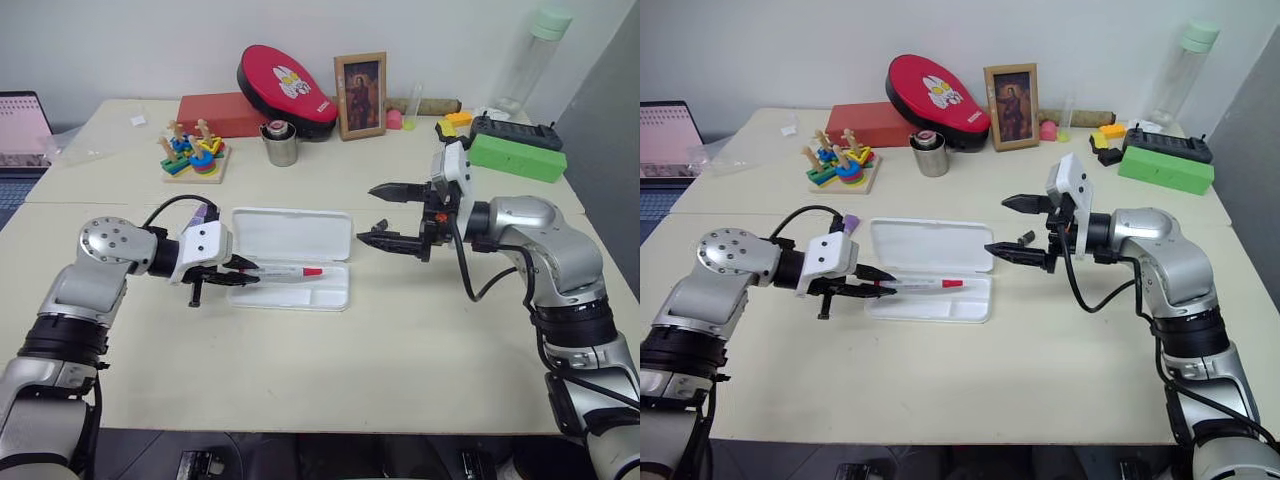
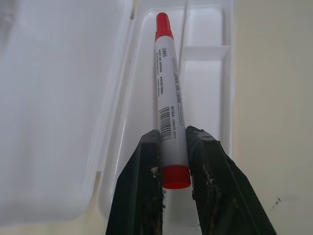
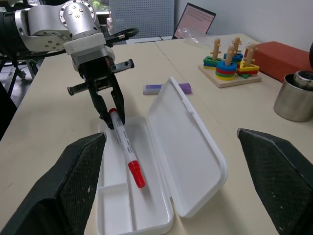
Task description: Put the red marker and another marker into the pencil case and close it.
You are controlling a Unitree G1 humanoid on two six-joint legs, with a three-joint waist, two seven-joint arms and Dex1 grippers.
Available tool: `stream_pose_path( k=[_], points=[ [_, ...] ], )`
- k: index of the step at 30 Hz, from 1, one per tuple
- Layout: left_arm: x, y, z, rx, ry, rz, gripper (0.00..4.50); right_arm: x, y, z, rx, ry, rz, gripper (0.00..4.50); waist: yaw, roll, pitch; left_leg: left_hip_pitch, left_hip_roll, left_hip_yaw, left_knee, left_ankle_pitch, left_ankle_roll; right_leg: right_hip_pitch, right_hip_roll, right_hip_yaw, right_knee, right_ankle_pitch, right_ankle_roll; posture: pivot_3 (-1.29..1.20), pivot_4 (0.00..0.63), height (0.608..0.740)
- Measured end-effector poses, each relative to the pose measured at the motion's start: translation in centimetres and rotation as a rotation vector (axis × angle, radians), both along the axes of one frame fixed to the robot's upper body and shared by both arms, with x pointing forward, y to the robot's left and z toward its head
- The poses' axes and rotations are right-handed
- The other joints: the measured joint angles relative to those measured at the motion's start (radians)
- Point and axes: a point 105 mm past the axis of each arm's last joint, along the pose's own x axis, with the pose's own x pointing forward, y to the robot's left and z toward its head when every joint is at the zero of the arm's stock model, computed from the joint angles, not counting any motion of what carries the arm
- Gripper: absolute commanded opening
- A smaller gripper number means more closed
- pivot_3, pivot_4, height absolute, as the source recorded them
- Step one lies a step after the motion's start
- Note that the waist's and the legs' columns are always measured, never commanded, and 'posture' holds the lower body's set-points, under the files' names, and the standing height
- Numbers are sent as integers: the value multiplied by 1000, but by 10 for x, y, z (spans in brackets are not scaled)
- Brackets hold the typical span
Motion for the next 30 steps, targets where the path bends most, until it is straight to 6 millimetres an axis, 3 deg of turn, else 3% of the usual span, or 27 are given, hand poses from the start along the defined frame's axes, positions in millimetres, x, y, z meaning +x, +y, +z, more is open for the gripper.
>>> stream_pose_path(
  k=[4, 6, 16, 19, 20, 21, 23, 26, 28, 30],
  points=[
    [3, -7, -1, 12, -9, -31, 463, -2, 0, 1, -3, -4, -8, 4500, 0, 0, 0, 0, 0, 0, 0, 0, 0, 0, 0, 0, 0, 0, 0, 0, 150, 740],
    [7, -8, -1, 23, -24, -33, 1163, -3, 1, 1, -4, -8, -7, 4500, -1, 0, 0, 0, 0, 0, 0, 0, 0, 0, 0, 0, 0, 0, 0, 0, 150, 740],
    [13, -10, 1, -12, -52, 10, 3097, -4, 1, -3, 0, 14, -12, 4500, -1, 0, 0, 0, 0, 0, 0, 0, 0, 0, 0, 0, 1, 0, 0, 0, 150, 740],
    [6, -23, 25, -240, -6, 49, 3715, -5, 4, -2, 16, 18, 4, 4500, -2, 0, 0, 0, 0, 0, 0, 0, 0, 0, 0, 0, 1, 0, 0, 0, 150, 740],
    [4, -25, 45, -350, -12, 77, 3958, -6, 7, 0, 33, 19, 17, 4500, -2, 0, 0, 0, 0, -1, 0, 0, 0, 0, 0, 0, 1, 0, 0, 0, 150, 740],
    [4, -25, 52, -386, -18, 91, 4058, -6, 8, 1, 37, 17, 20, 4500, -2, 0, 0, 0, 0, -1, 1, 0, 0, 0, 0, 0, 1, 0, 0, 0, 150, 740],
    [6, -12, 87, -577, -76, 225, 4467, -4, 14, 17, 114, -14, 22, 4500, -10, 0, 0, 1, 0, -1, 1, 0, 0, 0, 0, 0, 3, 0, 0, 0, 150, 740],
    [7, 21, 115, -770, -172, 450, 4493, -2, 19, 43, 188, -71, 7, 4500, -19, 0, 0, 2, 0, -1, 2, 0, 0, 2, 0, 0, 2, 0, 0, 0, 150, 740],
    [7, 42, 118, -839, -217, 580, 4493, 1, 20, 49, 214, -78, -11, 4500, -21, 0, 0, 2, 0, -1, 1, 0, 0, 3, 0, -1, 2, 0, 0, 0, 150, 740],
    [6, 67, 109, -858, -260, 740, 4493, 2, 28, 51, 246, -66, -2, 4500, -24, 0, 0, 3, 0, -1, 1, 0, 0, 3, 0, 0, 2, 0, 0, 0, 150, 740]
  ],
)
